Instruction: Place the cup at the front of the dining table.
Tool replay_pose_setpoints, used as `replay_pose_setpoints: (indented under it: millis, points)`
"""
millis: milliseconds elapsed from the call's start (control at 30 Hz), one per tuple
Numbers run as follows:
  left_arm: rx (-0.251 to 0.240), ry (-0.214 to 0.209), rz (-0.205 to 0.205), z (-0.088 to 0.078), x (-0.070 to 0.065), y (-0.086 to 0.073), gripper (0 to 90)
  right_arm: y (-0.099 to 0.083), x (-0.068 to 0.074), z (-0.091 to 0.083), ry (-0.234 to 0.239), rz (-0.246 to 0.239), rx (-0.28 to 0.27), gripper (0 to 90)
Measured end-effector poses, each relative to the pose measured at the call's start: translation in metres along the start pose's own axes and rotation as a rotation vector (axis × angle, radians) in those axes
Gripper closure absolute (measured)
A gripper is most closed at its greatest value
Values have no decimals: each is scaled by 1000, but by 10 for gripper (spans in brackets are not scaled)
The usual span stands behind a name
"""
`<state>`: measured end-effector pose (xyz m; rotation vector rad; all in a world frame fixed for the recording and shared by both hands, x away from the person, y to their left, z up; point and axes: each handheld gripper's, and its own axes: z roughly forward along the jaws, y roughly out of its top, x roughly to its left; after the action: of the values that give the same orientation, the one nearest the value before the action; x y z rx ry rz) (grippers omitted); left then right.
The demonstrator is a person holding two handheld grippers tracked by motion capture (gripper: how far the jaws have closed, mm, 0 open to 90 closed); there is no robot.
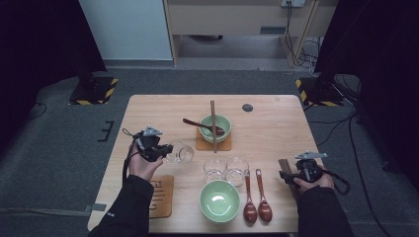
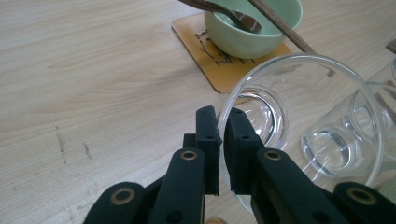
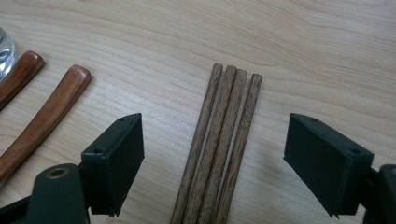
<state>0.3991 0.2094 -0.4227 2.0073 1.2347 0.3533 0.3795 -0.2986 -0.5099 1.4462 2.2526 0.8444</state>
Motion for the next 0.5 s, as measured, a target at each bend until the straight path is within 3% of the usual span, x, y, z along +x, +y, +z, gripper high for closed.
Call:
replay_pose_setpoints:
  millis: [500]
  points:
    - [-15, 37, -13, 7, 11, 10, 848, 0, 0, 0, -1, -2, 1, 201]
